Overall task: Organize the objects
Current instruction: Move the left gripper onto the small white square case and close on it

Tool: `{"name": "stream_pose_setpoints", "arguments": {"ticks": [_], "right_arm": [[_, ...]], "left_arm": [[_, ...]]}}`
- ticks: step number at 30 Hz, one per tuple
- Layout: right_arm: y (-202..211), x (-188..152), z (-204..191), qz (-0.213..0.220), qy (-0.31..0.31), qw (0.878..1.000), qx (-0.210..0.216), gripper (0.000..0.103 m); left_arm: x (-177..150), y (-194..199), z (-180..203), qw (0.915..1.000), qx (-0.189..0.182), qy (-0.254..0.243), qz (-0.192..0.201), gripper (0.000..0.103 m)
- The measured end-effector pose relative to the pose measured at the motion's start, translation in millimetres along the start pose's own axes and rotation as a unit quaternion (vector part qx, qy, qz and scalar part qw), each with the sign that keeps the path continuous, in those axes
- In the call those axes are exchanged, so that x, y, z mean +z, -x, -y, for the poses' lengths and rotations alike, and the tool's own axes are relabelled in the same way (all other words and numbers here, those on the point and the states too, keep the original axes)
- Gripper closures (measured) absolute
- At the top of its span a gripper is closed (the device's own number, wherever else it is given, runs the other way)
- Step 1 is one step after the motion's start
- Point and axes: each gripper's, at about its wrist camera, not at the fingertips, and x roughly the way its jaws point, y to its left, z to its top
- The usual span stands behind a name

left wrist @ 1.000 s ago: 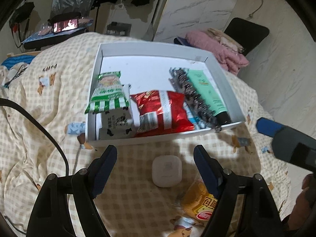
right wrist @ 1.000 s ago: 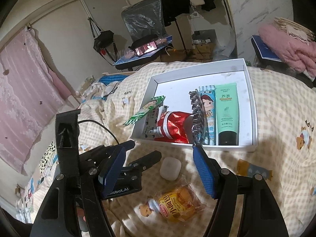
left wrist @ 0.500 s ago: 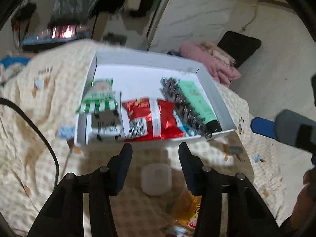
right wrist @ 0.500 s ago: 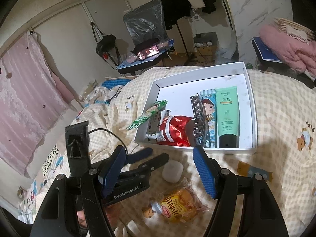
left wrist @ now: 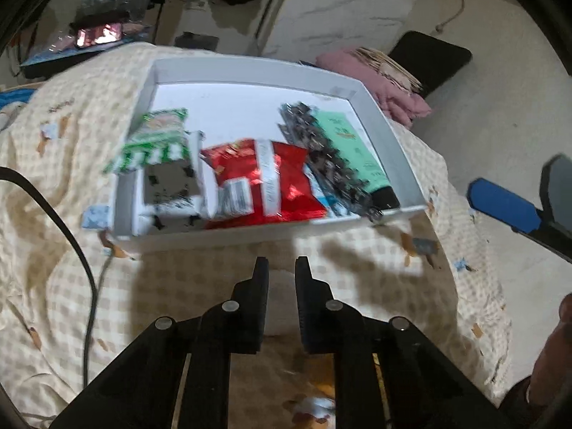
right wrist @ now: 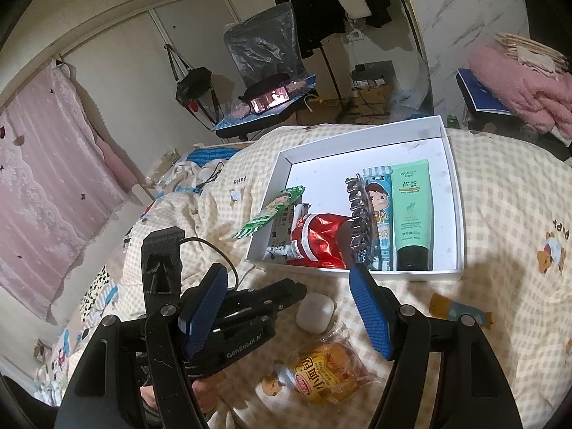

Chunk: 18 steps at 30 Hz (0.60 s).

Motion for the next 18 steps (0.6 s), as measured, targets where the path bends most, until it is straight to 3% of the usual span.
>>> {"name": "stream_pose_setpoints", "arguments": {"ticks": [6,10,14,18], "right_arm": [[1.0,0.9,-0.1,0.002,-0.001,1.000,-0.002,0.031],[1.4,1.1,1.7,0.000,-0.003,1.000,-0.003,0.031],[0.1,0.8,3.4,-0.004,-0.005,1.000,-0.005,0.031],[0.6,0.7,4.2,-0.005,-0.005,1.000,-0.006,0.031]], "left_arm": [[0.5,-0.8,-3.2,0.9996,-0.024,0.008,-0.012,0.086],[-1.9,-8.8,-5.6,0.9993,-0.015,0.011,-0.032,0.061],[-5.7,-15.7,-3.5,0.9991,0.012,0.002,-0.040,0.056],[-8.0,-23.6,-6.5,0.9979,0.018,0.010,-0.061,0.056]]}}
